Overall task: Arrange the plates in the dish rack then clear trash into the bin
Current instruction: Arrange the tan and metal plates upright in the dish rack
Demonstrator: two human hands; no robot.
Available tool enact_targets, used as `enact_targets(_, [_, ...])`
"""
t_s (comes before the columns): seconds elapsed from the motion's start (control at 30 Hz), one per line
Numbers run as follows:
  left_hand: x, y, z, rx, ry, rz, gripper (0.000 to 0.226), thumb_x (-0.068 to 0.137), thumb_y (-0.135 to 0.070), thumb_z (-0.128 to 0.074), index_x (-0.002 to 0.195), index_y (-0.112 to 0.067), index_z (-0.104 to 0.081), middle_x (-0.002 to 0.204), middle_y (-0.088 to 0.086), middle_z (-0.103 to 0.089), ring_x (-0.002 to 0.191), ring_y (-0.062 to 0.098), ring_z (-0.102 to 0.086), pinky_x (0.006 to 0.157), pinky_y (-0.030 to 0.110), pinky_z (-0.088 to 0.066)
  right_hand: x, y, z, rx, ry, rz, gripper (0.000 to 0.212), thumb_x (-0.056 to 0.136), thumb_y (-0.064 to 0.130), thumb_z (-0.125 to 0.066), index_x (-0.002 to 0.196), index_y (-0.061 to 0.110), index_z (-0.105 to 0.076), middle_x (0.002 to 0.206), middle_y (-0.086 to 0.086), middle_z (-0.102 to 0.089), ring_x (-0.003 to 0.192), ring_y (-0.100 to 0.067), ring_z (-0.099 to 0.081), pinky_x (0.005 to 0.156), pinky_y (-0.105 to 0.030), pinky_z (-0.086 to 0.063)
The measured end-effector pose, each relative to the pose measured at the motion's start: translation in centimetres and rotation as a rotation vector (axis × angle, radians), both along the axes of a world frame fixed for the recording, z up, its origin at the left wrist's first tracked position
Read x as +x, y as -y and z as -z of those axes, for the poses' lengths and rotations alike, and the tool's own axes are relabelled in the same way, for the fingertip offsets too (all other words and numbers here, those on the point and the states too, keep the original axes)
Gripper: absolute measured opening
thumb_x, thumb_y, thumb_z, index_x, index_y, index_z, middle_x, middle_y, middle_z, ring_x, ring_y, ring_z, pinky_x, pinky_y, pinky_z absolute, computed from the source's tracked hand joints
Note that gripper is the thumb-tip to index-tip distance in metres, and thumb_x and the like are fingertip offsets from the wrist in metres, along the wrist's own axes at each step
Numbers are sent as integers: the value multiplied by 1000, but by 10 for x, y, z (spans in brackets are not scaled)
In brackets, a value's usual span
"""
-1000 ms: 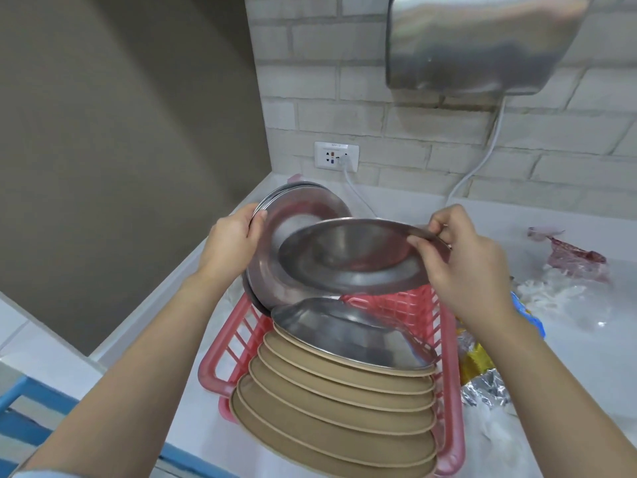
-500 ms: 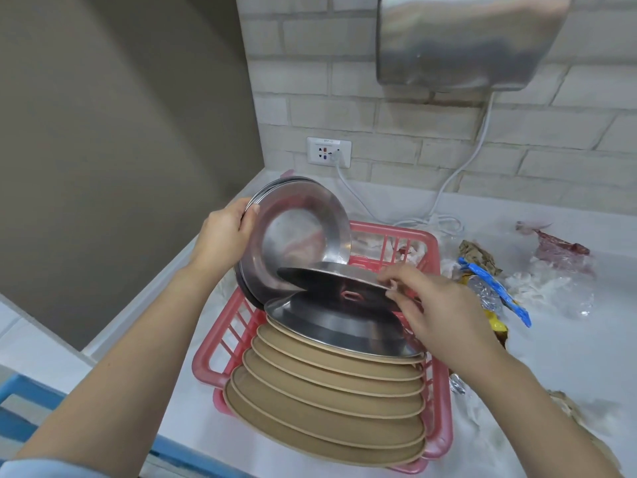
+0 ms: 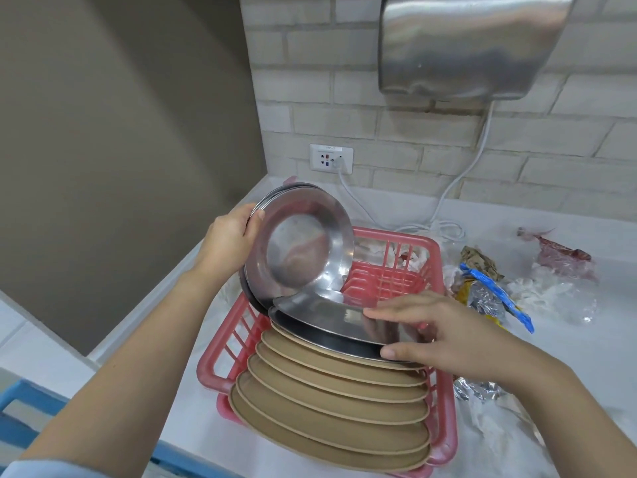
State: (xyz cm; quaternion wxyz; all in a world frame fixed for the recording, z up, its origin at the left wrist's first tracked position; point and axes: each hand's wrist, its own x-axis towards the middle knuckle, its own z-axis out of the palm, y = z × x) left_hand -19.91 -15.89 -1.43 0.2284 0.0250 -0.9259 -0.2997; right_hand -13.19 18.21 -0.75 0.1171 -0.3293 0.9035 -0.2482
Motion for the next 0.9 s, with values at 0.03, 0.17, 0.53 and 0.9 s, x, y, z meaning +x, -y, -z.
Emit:
enact_targets(0.03, [1, 0, 0, -4, 2, 0, 33, 104, -34, -40, 97, -7, -59, 72, 14, -60, 72, 35, -55, 69, 44, -48, -1, 0, -2, -5, 49, -14, 52, 74, 66, -64, 122, 70, -44, 131, 38, -46, 124, 16, -34, 105, -17, -34])
enact_targets(0.17, [1, -1, 0, -5, 17, 0, 31, 104, -34, -40, 93, -10, -58, 71, 10, -60, 70, 32, -55, 67, 41, -47, -10, 0, -23, 41, 210, -69, 52, 74, 56, -73, 121, 62, -53, 127, 36, -50, 117, 21, -40, 95, -2, -29])
enact_targets(0.53, [-1, 0, -4, 26, 20, 10, 33, 103, -37, -42, 94, -10, -59, 75, 14, -62, 73, 33, -56, 70, 44, -49, -149, 101, -32, -180, -218, 346, 23, 89, 36, -63, 81, 16, -71, 81, -2, -69, 79, -21, -63, 76, -37, -53])
enact_targets(0.9, [0, -1, -2, 112, 33, 25, 23, 103, -37, -44, 91, -25, -60, 77, 2, -64, 76, 25, -57, 73, 36, -47, -189, 144, -19, -56, -354, 331, 58, 74, 30, -81, 117, 12, -46, 123, -8, -50, 111, -28, -52, 85, -37, -46])
